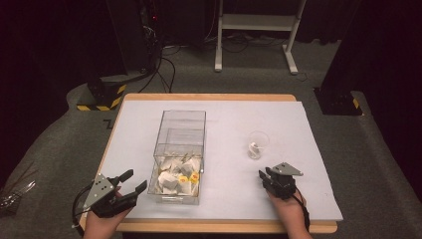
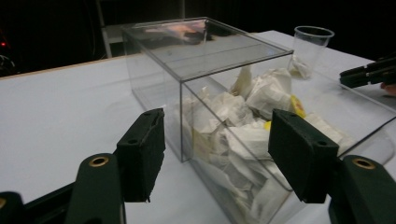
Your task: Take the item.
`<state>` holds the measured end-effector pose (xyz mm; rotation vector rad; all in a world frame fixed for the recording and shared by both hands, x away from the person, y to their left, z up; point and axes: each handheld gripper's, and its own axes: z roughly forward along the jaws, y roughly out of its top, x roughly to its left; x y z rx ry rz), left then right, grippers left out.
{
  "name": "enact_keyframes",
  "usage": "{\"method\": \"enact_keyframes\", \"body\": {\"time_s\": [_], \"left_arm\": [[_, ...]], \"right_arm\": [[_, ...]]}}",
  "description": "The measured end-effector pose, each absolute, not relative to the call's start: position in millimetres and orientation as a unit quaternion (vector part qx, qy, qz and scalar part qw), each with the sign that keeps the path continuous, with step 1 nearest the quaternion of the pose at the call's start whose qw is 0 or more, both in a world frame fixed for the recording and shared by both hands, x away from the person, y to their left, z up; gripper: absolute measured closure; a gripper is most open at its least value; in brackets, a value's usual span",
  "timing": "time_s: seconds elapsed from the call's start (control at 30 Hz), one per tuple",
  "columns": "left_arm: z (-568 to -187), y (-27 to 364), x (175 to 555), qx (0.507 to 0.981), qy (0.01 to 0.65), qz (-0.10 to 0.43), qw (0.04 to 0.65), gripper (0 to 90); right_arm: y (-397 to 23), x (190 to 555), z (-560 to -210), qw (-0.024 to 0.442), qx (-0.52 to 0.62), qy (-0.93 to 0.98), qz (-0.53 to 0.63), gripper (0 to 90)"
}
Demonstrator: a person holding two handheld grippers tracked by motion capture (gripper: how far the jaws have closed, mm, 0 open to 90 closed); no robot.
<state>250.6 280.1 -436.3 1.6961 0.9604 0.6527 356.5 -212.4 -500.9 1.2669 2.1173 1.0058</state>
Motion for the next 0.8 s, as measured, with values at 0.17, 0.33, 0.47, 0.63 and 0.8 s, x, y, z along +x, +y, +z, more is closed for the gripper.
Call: {"method": "enact_keyframes", "body": {"time_s": [0.17, 0.33, 0.47, 0.63, 0.8], "left_arm": [[-438, 272, 243, 0.714, 0.392, 0.263, 0.518, 34.7], [-449, 268, 236, 0.718, 0.396, 0.254, 0.513, 34.1], [-453, 265, 235, 0.721, 0.396, 0.254, 0.508, 34.1], [-459, 261, 237, 0.733, 0.391, 0.251, 0.497, 34.2], [-462, 259, 239, 0.735, 0.383, 0.240, 0.506, 36.6]], "right_arm": [[-212, 357, -501, 0.232, 0.465, 0.773, 0.363, 67.3], [-212, 358, -501, 0.230, 0.466, 0.773, 0.363, 67.3], [-213, 358, -501, 0.232, 0.464, 0.773, 0.364, 67.3], [-213, 358, -501, 0.231, 0.465, 0.773, 0.365, 67.2], [-213, 358, -501, 0.231, 0.465, 0.773, 0.364, 66.7]]}}
